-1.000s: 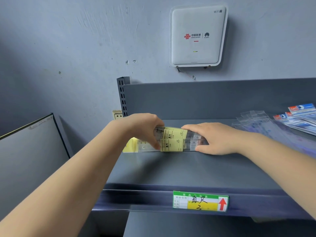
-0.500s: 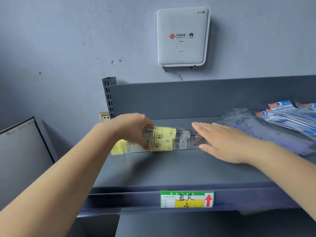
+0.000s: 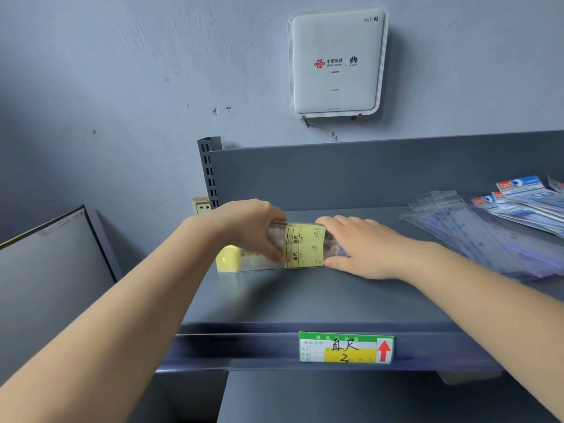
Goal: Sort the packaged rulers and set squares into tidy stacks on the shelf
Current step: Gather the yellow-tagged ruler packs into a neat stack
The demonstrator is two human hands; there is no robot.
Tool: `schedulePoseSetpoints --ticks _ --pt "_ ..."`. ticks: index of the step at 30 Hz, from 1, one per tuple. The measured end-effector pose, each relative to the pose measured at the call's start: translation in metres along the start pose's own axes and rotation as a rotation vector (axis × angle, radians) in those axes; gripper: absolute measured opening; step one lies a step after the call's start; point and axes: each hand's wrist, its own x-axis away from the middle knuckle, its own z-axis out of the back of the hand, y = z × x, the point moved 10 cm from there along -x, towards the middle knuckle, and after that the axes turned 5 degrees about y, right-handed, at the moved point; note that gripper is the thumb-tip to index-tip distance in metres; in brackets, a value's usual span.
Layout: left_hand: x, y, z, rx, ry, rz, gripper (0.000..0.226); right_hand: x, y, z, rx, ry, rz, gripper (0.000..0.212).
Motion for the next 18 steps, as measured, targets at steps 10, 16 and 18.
schedulePoseSetpoints --ticks 10,16,18 --pt "0.022 0.007 0.000 -0.363 0.212 -0.077 0.058 -0.003 -0.001 -0.001 0.022 0.048 0.017 0.053" --pt "0.027 0.005 0.026 -0.235 0.352 -0.109 0.069 -0.002 -0.003 0.002 0.029 0.092 0.034 0.053" --pt "0.025 0.003 0.011 -0.289 0.273 -0.092 0.061 -0.001 -0.003 0.002 0.021 0.095 0.035 0.052"
